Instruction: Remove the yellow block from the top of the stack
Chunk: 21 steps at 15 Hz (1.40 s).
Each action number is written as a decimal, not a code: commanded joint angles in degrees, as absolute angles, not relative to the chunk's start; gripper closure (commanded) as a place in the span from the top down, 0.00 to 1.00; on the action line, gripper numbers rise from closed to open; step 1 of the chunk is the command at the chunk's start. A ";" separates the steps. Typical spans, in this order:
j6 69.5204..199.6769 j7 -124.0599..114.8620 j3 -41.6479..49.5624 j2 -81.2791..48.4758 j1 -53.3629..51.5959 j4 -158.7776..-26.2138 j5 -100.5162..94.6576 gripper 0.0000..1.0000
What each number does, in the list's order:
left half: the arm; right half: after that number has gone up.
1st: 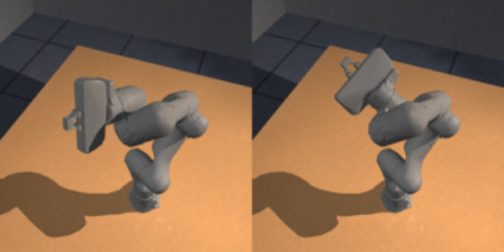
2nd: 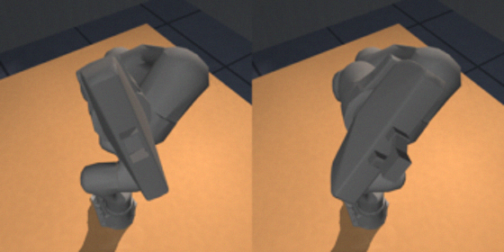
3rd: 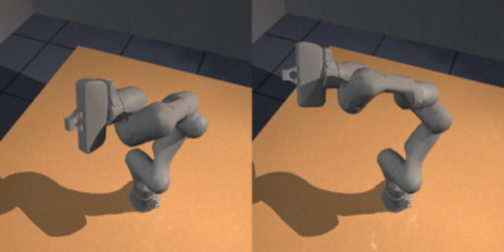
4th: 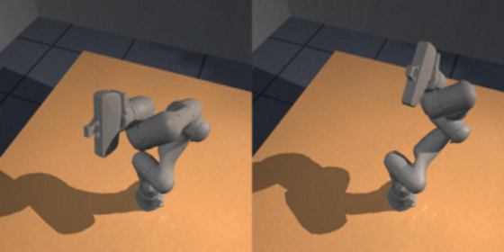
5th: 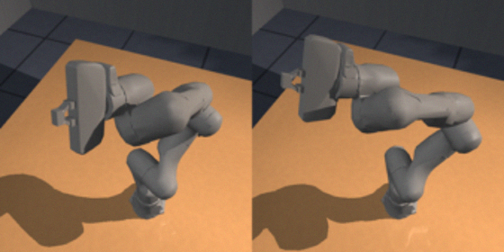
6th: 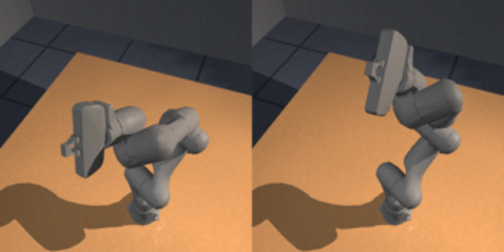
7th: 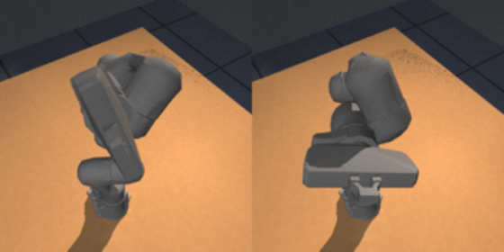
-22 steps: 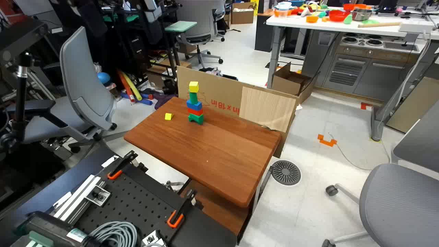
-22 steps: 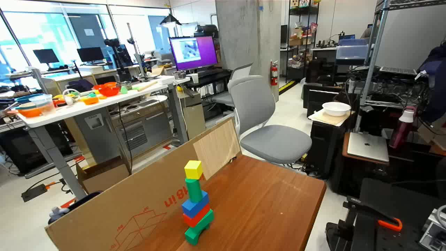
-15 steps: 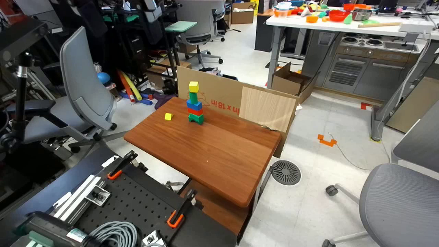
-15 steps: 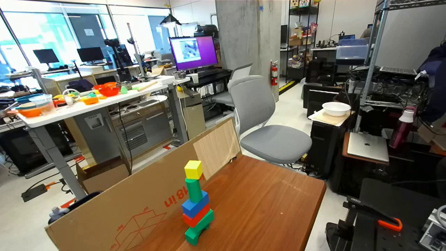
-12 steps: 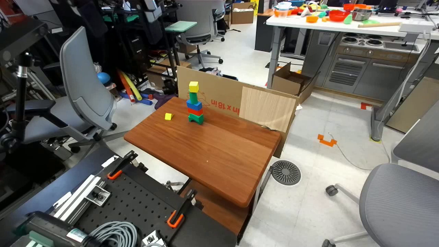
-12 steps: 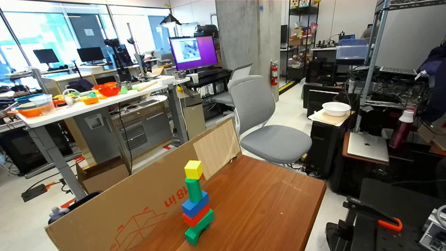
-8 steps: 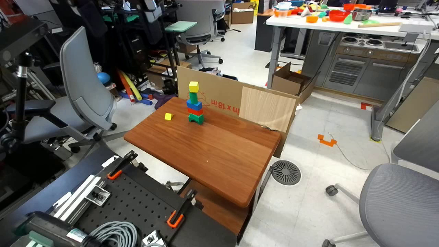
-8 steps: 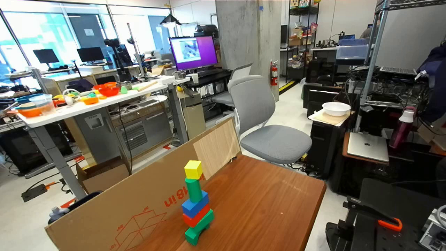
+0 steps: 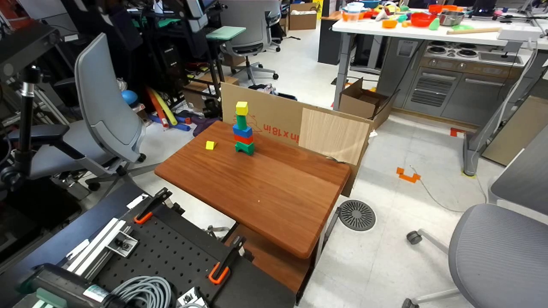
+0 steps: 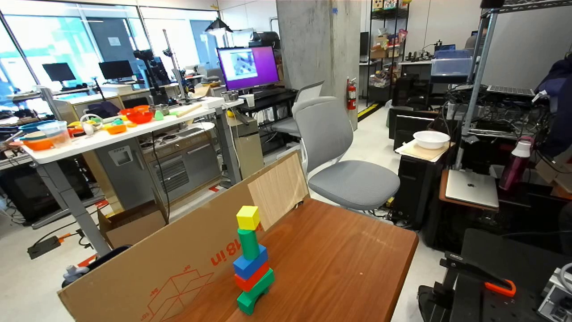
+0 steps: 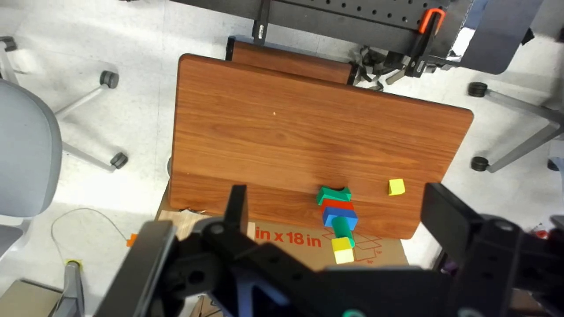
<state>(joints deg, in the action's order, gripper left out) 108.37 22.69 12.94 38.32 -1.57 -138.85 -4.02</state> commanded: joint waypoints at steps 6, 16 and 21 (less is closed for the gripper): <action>116.75 20.14 8.40 16.02 -4.04 -124.56 1.86 1.00; 114.53 13.06 2.45 -10.46 -2.26 -101.18 4.53 1.00; 111.02 9.09 0.55 -20.85 -1.89 -90.15 3.86 1.00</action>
